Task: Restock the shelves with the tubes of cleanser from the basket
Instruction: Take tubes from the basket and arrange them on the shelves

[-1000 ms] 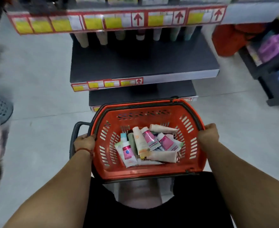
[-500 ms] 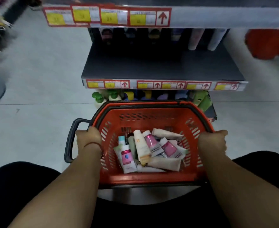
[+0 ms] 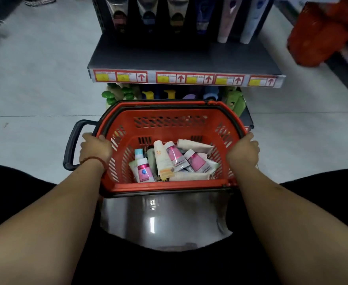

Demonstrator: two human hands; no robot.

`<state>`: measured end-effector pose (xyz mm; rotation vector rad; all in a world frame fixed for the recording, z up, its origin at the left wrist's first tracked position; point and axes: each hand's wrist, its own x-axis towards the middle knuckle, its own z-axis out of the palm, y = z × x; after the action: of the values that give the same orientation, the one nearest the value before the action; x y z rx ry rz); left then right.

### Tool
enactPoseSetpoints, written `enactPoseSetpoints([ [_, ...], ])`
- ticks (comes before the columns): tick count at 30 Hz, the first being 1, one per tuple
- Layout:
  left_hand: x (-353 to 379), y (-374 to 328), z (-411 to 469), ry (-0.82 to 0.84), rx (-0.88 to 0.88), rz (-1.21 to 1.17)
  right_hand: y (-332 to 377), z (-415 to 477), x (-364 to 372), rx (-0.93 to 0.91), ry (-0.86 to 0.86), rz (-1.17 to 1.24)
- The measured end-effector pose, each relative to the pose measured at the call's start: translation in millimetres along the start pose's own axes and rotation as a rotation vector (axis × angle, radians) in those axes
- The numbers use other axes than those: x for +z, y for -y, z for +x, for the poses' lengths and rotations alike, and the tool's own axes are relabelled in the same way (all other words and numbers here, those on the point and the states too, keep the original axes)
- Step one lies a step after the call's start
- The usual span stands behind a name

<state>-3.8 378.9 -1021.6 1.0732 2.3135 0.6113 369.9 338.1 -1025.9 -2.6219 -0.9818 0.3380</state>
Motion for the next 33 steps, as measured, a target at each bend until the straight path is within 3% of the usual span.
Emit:
enactPoseSetpoints([
  [8, 5, -13, -2, -0.071, -0.027, 0.021, 8, -1, 8, 0.005, -0.041, -0.001],
  [10, 12, -12, -4, -0.175, 0.101, 0.061, 15, -7, 12, -0.044, -0.083, -0.034],
  [13, 35, -17, -16, -0.235, 0.525, 0.128, 25, -19, 27, -0.185, -0.084, -0.099],
  [16, 63, -29, -26, -0.012, 0.893, 0.217, 33, -24, 46, -0.491, 0.089, -0.016],
  [19, 86, -34, -23, 0.354, 0.99, 0.329, 33, -18, 61, -0.634, 0.334, -0.032],
  [21, 102, -37, -15, 0.502, 1.032, 0.468, 37, -6, 63, -0.621, 0.383, -0.095],
  [29, 161, -53, 4, 0.646, 1.371, 1.167, 50, 55, 93, -0.633, 0.489, -0.411],
  [31, 172, -52, 6, 0.671, 1.374, 1.214, 51, 62, 108, -0.52, 0.531, -0.371],
  [33, 185, -48, 10, 0.697, 1.382, 1.189, 51, 66, 129, -0.221, 0.608, -0.109],
])
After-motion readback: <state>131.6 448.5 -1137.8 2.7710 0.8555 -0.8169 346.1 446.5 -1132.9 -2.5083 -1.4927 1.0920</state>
